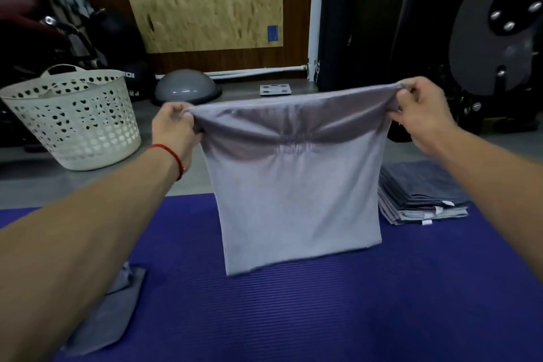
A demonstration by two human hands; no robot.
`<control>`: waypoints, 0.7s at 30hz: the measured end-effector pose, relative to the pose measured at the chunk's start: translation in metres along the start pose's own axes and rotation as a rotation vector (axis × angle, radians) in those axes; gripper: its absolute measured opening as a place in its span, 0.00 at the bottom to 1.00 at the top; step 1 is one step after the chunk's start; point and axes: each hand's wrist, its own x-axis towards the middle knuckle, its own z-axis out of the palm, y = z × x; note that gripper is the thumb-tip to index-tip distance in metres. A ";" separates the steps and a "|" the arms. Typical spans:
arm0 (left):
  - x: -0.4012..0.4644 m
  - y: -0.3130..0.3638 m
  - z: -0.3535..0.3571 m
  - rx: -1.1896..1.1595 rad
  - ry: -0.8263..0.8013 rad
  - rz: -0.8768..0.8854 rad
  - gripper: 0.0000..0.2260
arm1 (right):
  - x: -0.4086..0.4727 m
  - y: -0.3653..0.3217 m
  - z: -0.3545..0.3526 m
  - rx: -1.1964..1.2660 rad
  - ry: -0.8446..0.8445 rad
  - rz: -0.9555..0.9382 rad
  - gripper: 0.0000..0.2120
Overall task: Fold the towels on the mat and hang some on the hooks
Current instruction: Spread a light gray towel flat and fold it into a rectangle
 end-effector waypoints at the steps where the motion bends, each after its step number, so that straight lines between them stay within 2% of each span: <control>1: -0.001 0.005 0.003 -0.038 -0.012 0.060 0.14 | 0.001 -0.005 -0.003 0.049 0.028 -0.017 0.11; 3: -0.001 0.010 0.002 -0.193 -0.078 0.101 0.11 | -0.006 -0.013 -0.011 0.160 0.071 -0.046 0.13; 5: -0.007 0.009 -0.006 -0.339 -0.158 0.040 0.10 | -0.024 -0.012 -0.023 0.220 0.074 -0.089 0.14; 7: -0.024 -0.006 -0.019 -0.320 -0.215 0.011 0.09 | -0.048 -0.001 -0.037 0.194 0.016 -0.107 0.14; 10: -0.065 -0.061 -0.051 -0.146 -0.264 -0.005 0.06 | -0.087 0.035 -0.057 -0.001 -0.164 -0.062 0.14; 13: -0.113 -0.135 -0.089 0.139 -0.351 -0.078 0.02 | -0.125 0.091 -0.077 -0.266 -0.444 0.079 0.08; 17: -0.184 -0.208 -0.128 0.569 -0.581 -0.139 0.13 | -0.168 0.164 -0.099 -0.693 -0.745 0.162 0.10; 19: -0.211 -0.232 -0.144 0.763 -0.684 -0.065 0.12 | -0.186 0.188 -0.102 -0.811 -0.885 0.175 0.11; 21: -0.227 -0.247 -0.153 0.853 -0.735 0.030 0.06 | -0.201 0.200 -0.101 -0.866 -0.968 0.158 0.11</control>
